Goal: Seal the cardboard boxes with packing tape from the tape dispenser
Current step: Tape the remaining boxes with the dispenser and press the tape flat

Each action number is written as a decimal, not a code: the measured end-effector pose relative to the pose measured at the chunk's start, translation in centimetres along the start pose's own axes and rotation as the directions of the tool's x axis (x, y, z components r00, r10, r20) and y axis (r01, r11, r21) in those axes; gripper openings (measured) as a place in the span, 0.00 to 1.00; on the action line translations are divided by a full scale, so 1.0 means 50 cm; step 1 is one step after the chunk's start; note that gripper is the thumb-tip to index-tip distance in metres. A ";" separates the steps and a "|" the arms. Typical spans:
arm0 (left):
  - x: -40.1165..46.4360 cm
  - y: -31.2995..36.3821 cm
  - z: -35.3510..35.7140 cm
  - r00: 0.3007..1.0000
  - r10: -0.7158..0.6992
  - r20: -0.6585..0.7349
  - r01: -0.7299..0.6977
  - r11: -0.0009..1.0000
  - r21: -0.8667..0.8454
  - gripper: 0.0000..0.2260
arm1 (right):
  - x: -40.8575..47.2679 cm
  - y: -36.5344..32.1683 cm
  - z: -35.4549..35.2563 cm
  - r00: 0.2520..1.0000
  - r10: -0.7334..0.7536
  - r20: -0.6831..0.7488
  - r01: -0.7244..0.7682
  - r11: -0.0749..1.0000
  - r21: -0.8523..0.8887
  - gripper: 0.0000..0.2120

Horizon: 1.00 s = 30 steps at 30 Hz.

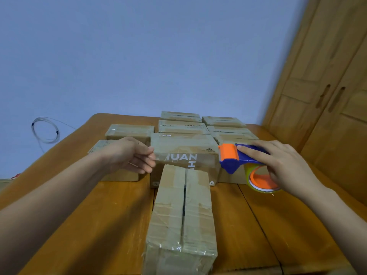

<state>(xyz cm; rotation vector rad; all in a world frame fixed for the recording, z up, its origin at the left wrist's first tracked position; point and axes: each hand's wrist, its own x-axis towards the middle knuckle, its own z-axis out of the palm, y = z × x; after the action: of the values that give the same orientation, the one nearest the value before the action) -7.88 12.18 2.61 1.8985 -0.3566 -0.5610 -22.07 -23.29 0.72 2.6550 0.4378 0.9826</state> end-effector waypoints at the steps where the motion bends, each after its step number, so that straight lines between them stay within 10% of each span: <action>1: 0.002 -0.002 0.003 1.000 0.003 0.003 -0.003 1.000 -0.012 0.12 | -0.006 0.000 -0.001 1.000 -0.001 0.000 0.001 1.000 -0.003 0.45; 30: -0.003 -0.009 0.061 0.970 0.150 -0.193 -0.157 0.987 -0.020 0.11 | -0.032 0.010 0.000 0.999 0.031 0.025 -0.030 0.999 -0.041 0.47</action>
<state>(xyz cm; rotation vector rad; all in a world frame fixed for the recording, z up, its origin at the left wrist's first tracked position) -9.65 10.02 1.26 1.8539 -0.3618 -0.2767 -23.12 -24.34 -0.03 2.6425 0.3695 0.9547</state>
